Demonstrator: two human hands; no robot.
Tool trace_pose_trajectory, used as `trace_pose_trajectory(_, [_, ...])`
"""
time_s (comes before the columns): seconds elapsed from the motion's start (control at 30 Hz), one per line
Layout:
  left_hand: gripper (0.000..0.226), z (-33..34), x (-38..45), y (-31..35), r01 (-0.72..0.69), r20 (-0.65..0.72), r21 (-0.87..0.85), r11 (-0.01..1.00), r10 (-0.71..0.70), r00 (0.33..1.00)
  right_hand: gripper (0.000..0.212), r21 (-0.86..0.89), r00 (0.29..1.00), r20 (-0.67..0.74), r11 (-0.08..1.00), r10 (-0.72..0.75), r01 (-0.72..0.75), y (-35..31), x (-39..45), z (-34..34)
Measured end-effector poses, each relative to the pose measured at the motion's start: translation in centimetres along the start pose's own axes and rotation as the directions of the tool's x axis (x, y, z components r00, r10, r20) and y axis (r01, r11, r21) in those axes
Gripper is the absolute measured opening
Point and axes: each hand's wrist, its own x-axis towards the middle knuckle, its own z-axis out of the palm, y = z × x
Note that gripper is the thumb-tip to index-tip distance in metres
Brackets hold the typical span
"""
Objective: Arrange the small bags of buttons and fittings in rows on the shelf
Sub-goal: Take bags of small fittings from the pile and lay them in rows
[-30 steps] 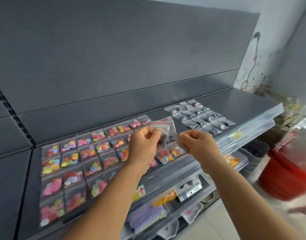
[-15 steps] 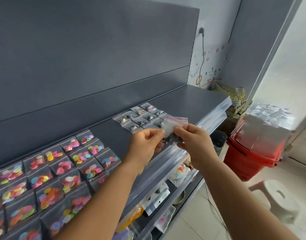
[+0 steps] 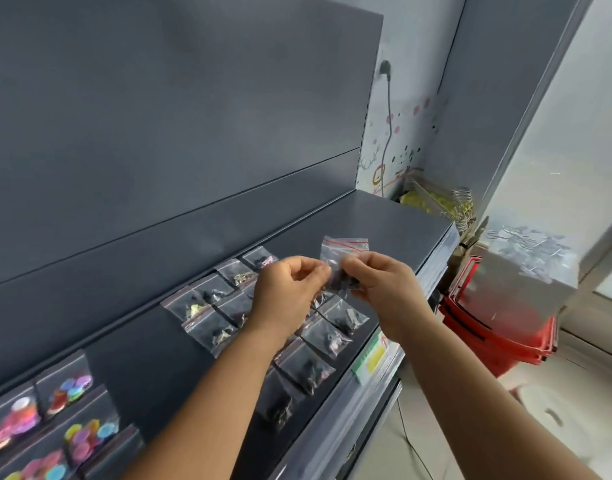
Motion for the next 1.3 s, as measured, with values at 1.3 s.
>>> trace_pose_trajectory(1.3, [0.033,4.6,17.3,-5.9,0.587,-0.635,0.599,0.545,-0.123,0.763,0.038,-0.620,0.852,0.523,0.694,0.020,0.365,5.2,27.1,2.8])
